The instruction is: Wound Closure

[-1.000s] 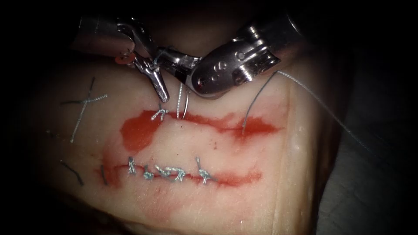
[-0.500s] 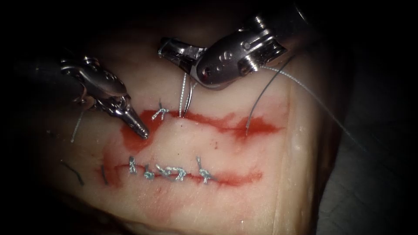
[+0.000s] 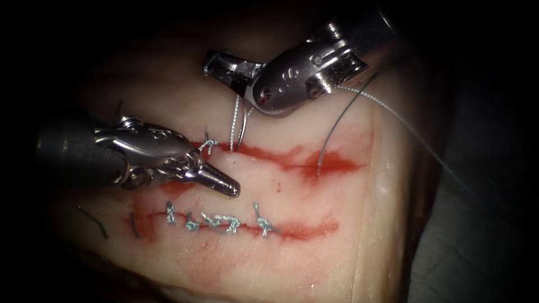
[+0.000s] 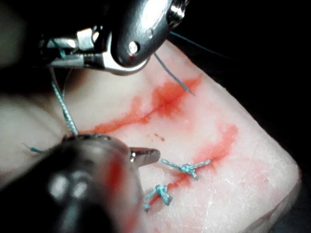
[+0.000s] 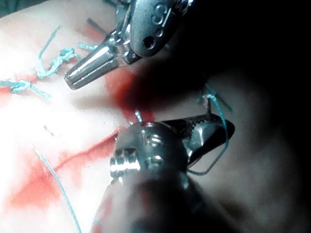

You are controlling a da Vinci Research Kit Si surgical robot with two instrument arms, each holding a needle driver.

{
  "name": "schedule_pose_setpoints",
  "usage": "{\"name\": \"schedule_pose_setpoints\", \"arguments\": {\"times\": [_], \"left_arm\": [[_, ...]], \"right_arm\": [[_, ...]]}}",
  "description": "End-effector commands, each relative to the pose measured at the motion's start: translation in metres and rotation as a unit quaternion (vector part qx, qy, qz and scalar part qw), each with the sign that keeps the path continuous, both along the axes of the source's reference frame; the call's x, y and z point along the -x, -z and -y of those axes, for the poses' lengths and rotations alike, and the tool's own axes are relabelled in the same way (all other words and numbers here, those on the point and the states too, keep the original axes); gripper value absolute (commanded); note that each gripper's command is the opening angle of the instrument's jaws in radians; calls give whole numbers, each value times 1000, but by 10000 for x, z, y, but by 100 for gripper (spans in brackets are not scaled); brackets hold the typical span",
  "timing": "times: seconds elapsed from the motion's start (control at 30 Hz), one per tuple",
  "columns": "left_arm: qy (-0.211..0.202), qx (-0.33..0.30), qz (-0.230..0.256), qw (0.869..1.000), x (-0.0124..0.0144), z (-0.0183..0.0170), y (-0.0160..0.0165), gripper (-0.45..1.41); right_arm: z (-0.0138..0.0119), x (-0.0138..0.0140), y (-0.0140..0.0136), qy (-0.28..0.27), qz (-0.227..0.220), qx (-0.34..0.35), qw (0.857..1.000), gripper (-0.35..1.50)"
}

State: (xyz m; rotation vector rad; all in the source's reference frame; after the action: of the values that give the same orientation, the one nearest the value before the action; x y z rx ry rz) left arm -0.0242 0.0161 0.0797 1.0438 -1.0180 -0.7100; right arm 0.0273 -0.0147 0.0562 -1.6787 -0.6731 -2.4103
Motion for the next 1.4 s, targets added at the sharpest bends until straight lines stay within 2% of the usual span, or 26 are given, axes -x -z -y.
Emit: {"name": "schedule_pose_setpoints", "arguments": {"times": [0.03,0.43,0.77,1.3,1.4], "left_arm": [[2,1,-2,1000,5,0,-7,-45],[2,7,-9,1000,4,11,-21,-45],[3,9,-15,1000,2,9,-24,-45],[4,8,-17,1000,3,11,-25,-45],[3,8,-16,1000,3,11,-25,-45]], "right_arm": [[-2,-10,-4,-4,-4,-1,1000,-35],[-6,-7,-5,-19,-15,-16,1000,-35],[-7,-6,-5,-42,-43,-51,997,-35],[-9,-4,-2,-60,-49,-65,995,-35],[-11,-3,-1,-58,-43,-48,996,-35]]}}
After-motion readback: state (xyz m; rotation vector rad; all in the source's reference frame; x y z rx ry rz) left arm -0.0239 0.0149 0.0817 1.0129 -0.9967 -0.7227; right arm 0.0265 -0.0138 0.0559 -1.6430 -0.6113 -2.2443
